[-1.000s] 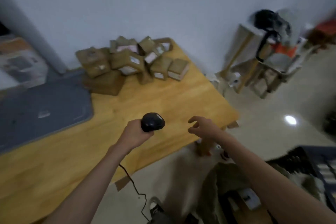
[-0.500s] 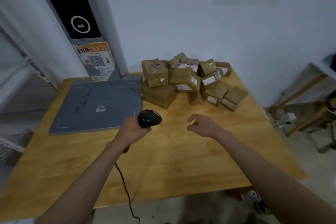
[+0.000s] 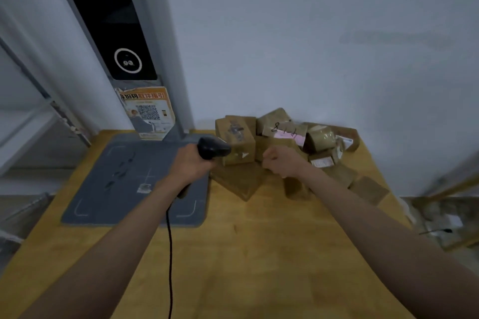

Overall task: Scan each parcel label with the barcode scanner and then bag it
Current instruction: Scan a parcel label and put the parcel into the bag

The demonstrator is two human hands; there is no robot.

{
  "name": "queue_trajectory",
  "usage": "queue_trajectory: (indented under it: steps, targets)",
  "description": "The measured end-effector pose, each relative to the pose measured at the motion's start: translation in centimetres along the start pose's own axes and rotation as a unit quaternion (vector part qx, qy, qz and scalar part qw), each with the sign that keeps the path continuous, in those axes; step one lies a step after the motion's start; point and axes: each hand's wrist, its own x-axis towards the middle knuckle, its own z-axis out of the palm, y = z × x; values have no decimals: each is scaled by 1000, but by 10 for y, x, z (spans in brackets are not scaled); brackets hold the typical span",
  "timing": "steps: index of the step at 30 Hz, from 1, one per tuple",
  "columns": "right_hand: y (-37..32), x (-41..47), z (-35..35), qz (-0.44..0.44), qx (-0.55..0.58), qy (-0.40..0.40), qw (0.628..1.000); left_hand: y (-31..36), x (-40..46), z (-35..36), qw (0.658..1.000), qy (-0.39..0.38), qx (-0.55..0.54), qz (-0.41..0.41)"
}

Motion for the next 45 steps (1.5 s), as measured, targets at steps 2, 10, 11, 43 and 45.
queue_trajectory:
  steps: [2, 10, 11, 43, 45]
  targets:
    - [1, 32, -7, 3, 23, 10, 1000, 7, 31, 4, 999, 7, -24, -19]
    - [25, 150, 5, 28, 117, -37, 992, 7, 120, 47, 996, -6, -65, -65]
    - [28, 160, 9, 37, 121, -43, 991, 5, 128, 52, 995, -10, -69, -73]
    - [12, -66, 101, 173, 546, 17, 820, -33, -74, 31, 974, -43, -217, -44]
    - [8, -95, 102, 175, 542, 4, 822, -35, -101, 25, 975, -55, -216, -23]
